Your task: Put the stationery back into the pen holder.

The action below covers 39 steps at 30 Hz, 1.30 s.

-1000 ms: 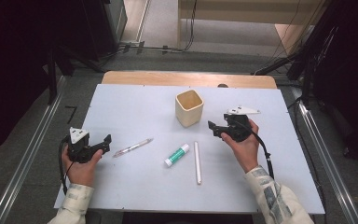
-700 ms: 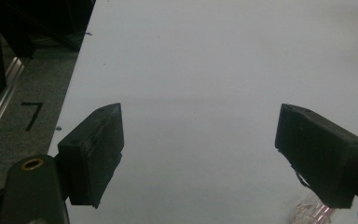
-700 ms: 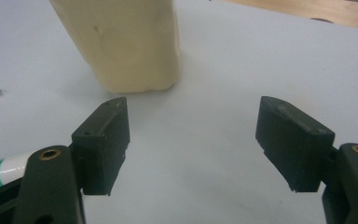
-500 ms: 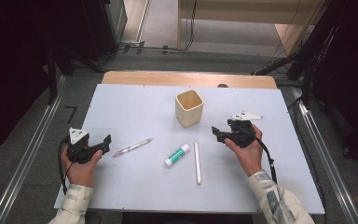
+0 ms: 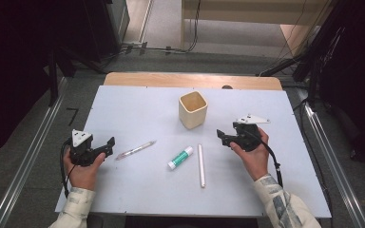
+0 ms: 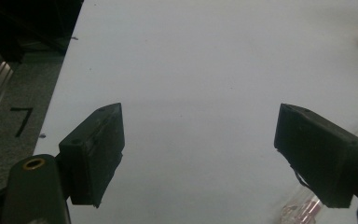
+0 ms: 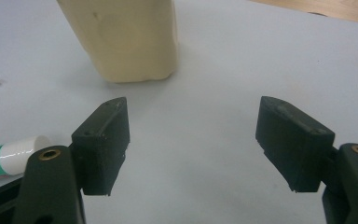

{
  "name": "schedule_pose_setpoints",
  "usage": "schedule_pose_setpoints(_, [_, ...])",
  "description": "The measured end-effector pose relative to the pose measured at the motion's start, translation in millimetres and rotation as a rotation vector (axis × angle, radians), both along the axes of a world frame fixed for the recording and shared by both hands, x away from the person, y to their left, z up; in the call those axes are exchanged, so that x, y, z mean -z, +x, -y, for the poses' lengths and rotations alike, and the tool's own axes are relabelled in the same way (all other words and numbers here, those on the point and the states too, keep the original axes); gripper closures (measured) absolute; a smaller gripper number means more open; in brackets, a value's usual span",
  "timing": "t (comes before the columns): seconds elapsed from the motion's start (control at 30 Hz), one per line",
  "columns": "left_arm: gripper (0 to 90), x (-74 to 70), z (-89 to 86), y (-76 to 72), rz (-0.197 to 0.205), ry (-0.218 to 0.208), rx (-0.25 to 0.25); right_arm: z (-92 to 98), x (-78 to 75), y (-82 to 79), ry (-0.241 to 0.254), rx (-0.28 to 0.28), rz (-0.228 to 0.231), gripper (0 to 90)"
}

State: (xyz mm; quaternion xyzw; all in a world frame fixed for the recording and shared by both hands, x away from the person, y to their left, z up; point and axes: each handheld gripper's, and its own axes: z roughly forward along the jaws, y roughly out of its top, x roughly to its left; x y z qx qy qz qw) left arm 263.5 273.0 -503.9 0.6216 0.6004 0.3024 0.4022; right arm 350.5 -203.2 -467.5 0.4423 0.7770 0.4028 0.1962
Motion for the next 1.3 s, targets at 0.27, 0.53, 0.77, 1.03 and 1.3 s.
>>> schedule_pose_setpoints(0.27, [18.3, -2.5, 9.9, 0.8, -0.001, 0.006, 0.048, -0.7, 0.6, -0.3, 0.001, -0.004, 0.000, 24.5])
schedule_pose_setpoints(0.53, [18.3, -7.2, 23.6, 1.2, 0.004, 0.011, 0.087, -1.2, 0.8, -0.2, 0.002, -0.009, 0.001, 24.6])
schedule_pose_setpoints(0.77, [18.9, -9.4, 35.7, 2.8, 0.010, 0.010, 0.129, -0.8, 0.2, -0.6, 0.002, -0.009, 0.002, 24.6])
schedule_pose_setpoints(1.03, [19.1, -8.7, 48.5, 7.4, 0.016, 0.008, 0.170, -1.5, 1.6, 0.1, -0.001, -0.009, -0.011, 24.6])
schedule_pose_setpoints(1.3, [20.9, -8.9, 61.9, 12.0, 0.016, 0.011, 0.209, -1.6, 1.4, -0.2, -0.002, -0.011, -0.006, 24.6])
